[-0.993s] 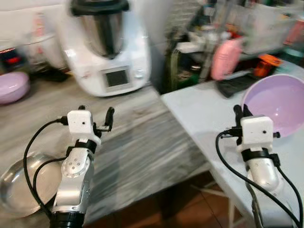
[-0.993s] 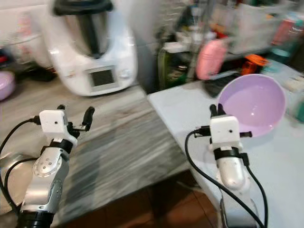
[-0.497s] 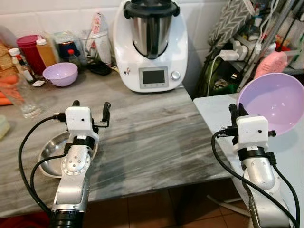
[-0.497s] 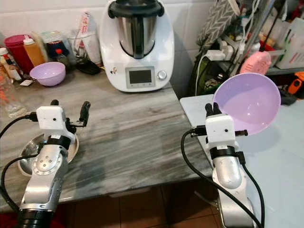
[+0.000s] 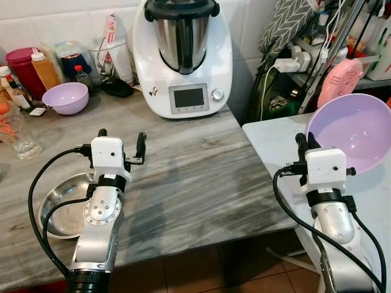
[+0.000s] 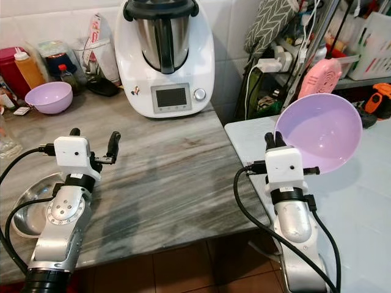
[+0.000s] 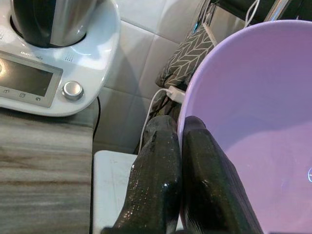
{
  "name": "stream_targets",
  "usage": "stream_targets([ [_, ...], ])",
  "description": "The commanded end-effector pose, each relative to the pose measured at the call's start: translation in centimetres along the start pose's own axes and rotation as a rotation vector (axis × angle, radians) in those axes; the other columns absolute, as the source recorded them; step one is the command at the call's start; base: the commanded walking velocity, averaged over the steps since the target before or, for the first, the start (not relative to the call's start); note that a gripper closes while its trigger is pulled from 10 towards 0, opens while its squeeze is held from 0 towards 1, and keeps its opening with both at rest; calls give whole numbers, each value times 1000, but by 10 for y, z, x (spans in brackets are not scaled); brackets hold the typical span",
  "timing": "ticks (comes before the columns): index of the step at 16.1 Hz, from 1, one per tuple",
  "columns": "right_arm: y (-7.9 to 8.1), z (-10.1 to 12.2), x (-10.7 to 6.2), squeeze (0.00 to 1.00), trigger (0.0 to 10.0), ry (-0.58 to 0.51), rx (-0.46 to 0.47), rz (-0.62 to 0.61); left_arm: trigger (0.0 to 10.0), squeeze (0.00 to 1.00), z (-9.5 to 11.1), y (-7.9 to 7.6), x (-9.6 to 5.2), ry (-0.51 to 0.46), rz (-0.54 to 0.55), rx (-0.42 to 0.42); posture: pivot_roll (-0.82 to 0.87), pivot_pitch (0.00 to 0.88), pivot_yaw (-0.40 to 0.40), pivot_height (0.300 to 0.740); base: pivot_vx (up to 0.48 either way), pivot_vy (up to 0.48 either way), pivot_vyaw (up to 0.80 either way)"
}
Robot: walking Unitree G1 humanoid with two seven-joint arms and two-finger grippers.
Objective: Setting the table
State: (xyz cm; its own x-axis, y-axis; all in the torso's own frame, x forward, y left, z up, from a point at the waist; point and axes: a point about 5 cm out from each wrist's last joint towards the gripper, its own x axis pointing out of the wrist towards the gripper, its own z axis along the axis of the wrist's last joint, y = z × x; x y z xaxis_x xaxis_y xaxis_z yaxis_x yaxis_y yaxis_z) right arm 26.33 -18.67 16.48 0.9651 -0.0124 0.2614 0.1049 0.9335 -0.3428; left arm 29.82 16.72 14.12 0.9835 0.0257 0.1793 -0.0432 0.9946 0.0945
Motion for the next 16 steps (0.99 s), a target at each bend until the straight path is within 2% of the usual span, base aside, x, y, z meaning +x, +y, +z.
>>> stream_targets([
  [1,-2,9,2,0,10000,-44,10,-12,10000,0,2,3,2,-1,11,11,-36,0,25,740,-270,0,0],
  [16,-6,9,1,0,10000,-52,-13,-42,10000,0,2,-2,2,5,-20,13,-41,0,28,740,-333,0,0],
])
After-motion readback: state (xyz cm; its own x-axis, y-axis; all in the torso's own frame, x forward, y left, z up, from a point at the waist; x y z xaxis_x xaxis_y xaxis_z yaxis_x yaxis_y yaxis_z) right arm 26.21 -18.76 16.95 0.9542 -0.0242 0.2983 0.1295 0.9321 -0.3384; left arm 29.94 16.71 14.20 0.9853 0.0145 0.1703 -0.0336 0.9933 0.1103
